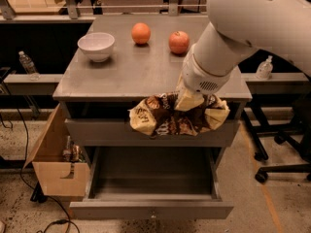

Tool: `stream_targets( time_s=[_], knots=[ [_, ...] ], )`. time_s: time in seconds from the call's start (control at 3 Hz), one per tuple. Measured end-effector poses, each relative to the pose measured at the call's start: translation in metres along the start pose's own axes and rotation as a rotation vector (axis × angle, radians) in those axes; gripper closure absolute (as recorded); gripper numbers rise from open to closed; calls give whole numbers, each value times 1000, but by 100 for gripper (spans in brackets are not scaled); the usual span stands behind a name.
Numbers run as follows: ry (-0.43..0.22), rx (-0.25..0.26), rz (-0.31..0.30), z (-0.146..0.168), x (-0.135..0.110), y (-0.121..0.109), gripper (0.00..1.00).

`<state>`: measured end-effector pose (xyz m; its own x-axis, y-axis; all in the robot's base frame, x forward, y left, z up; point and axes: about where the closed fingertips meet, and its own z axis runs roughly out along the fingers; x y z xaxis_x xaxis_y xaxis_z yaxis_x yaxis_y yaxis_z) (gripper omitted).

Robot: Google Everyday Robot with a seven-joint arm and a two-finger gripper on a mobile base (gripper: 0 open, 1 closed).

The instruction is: Place brown chip bag into middle drawer

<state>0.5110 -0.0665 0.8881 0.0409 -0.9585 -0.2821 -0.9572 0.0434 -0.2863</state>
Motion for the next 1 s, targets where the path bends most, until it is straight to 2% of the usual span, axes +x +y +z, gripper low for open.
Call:
stream_targets(
  time_s=[0.33, 0.67, 1.0],
  knots=[
    [-5, -3, -4, 2, 0, 0, 100],
    [-12, -28, -44, 18, -1, 13, 100],
    [-47, -67, -95, 49, -1, 42, 100]
  ],
)
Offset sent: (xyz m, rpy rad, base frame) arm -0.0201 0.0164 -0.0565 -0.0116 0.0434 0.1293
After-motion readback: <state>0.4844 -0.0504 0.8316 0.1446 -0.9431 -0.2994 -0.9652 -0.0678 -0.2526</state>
